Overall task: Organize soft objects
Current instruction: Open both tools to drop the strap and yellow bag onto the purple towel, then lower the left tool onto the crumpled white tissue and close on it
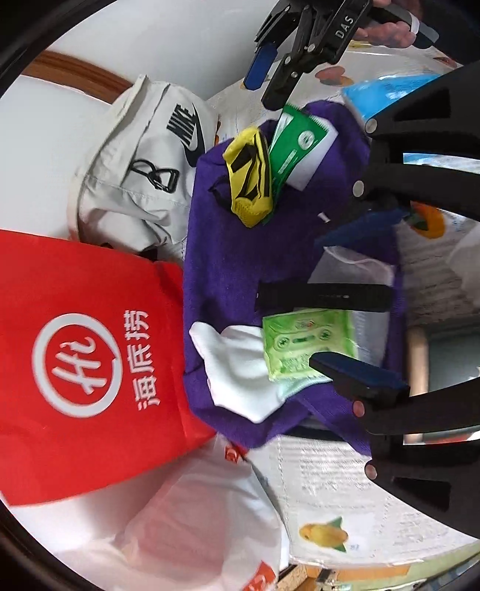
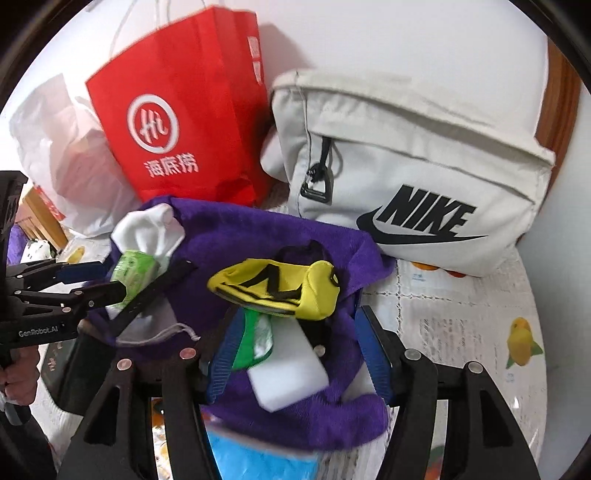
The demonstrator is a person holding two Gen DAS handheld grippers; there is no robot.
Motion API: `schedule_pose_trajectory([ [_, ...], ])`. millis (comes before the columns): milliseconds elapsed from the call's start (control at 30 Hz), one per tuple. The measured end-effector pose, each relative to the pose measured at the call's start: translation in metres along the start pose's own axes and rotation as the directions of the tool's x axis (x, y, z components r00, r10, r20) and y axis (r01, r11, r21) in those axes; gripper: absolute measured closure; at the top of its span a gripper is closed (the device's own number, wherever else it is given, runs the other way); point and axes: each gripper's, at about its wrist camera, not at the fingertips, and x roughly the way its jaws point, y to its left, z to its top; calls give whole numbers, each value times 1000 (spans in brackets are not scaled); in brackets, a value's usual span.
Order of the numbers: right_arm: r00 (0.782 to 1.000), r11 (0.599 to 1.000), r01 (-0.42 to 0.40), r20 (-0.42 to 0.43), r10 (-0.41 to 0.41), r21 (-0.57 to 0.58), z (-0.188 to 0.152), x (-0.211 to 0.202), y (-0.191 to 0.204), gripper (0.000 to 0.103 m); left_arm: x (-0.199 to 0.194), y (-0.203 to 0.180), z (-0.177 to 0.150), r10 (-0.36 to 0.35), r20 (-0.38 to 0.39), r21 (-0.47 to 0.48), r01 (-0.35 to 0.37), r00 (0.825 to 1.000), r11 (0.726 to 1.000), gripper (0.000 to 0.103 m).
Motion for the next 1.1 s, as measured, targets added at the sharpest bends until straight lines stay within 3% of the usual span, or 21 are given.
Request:
schedule_pose_trajectory([
  [133, 999, 1000, -20, 25, 20, -1, -13, -25, 10, 42, -27, 4, -16, 0, 38, -12, 0, 999, 1000, 37],
  [333, 996, 996, -81, 35, 82, -28, -54, -58, 35, 42, -63, 2, -56, -36, 130, -9, 37, 991, 999, 37],
  [600, 998, 996, -59, 23, 61, -72, -108, -85, 58, 42, -86, -12, -114, -92, 70, -21, 94, 993, 995, 37],
  [900, 998, 1000, -29, 48, 28, 1, -147, -121, 39, 42, -72, -48, -158, -82, 4, 42, 82, 997, 996, 37],
  [1100, 999, 1000, 15, 43, -15, -1, -169, -131, 25, 42, -44, -61, -170, -23, -7, 74, 24, 1000, 997, 37],
])
